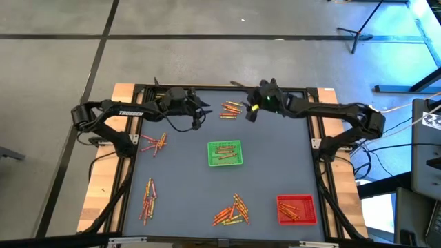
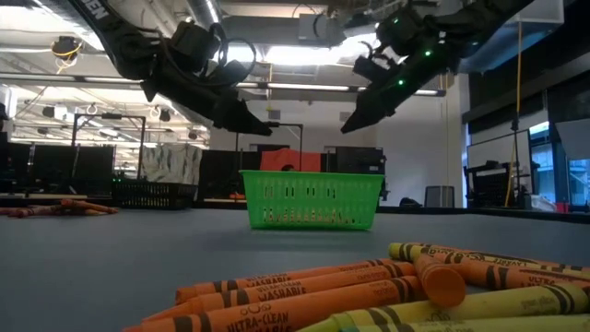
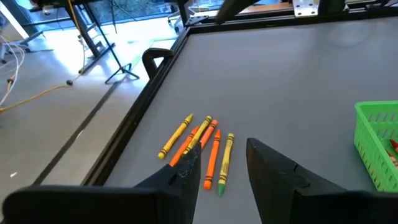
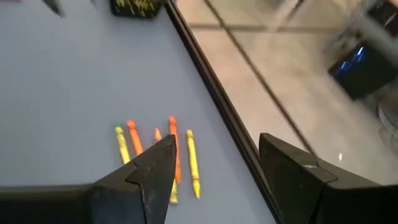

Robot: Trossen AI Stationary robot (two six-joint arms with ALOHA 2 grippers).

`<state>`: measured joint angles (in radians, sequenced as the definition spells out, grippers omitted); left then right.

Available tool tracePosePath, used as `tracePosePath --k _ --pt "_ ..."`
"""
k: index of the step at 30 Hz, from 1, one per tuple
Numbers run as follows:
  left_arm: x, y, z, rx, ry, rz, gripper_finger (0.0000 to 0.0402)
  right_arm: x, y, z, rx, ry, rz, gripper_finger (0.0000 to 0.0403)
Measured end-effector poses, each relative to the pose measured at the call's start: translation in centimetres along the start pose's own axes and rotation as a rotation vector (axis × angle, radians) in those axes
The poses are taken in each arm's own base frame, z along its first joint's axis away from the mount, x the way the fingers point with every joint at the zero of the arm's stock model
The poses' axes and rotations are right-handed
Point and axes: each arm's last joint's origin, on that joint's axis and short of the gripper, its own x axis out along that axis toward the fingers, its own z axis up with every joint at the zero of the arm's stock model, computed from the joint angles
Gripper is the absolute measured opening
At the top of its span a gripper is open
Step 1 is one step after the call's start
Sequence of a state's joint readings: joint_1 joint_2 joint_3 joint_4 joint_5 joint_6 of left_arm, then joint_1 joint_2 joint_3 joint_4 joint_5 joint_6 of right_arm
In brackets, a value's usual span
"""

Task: Sort crayons
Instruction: Put the light green crayon into the black bin

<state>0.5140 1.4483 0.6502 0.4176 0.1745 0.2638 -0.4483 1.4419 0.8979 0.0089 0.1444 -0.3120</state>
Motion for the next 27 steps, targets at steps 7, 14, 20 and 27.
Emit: tracePosePath --k 7,14,20,27 --pt "0.0 0.1 0.4 0.016 -0.041 0.012 0.0111 3.9 -2.6 0.1 0.041 0.175 0.066 0.0227" --pt "-0.4 1.1 1.9 0.026 -0.21 0.079 0.0111 8.4 -4.2 0.7 0.045 0.395 0.138 0.0227" --pt "-0.4 1.0 2.2 0.012 -0.231 0.076 0.0111 11.0 -4.1 0.9 0.026 0.464 0.186 0.0227" --pt "-0.3 0.7 2.1 0.011 -0.212 0.068 0.0111 12.4 -3.6 -0.1 0.033 0.476 0.23 0.0227"
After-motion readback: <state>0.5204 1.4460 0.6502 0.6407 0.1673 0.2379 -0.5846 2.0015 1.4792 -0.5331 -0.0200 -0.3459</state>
